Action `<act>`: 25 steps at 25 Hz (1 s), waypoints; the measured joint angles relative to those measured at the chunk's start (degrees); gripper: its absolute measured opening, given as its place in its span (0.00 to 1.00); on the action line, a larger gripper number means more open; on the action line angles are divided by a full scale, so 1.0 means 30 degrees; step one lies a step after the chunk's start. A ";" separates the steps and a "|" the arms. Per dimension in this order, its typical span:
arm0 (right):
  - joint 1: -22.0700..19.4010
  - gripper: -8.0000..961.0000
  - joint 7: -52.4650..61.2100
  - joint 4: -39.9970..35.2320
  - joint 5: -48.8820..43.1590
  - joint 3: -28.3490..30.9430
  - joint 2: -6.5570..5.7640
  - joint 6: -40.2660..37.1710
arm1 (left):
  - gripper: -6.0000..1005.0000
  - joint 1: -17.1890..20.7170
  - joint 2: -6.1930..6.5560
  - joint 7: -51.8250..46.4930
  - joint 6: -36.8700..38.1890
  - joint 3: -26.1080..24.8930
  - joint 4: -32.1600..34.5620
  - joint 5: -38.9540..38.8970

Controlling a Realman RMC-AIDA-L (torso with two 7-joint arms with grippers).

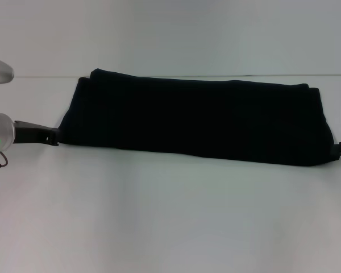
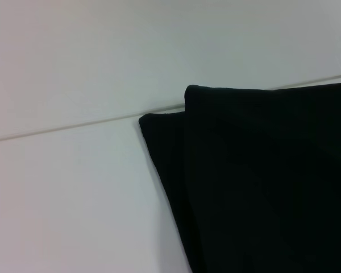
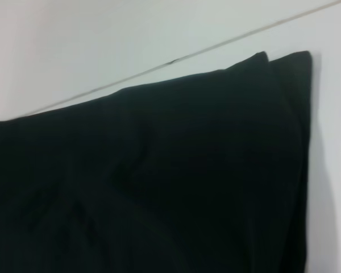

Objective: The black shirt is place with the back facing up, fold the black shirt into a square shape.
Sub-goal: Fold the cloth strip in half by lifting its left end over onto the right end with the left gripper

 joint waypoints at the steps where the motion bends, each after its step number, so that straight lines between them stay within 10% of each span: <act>1: -0.0032 0.09 -0.0001 -0.0038 0.0026 0.0018 0.0000 0.0056 | 0.01 0.0012 0.0000 0.0002 0.0099 0.0002 0.0029 0.0000; 25: -0.2014 0.02 -0.0356 -0.1961 0.0362 0.0667 0.0180 -0.1299 | 0.01 0.1984 -0.0408 0.0154 0.5067 -0.0147 0.3587 -0.0448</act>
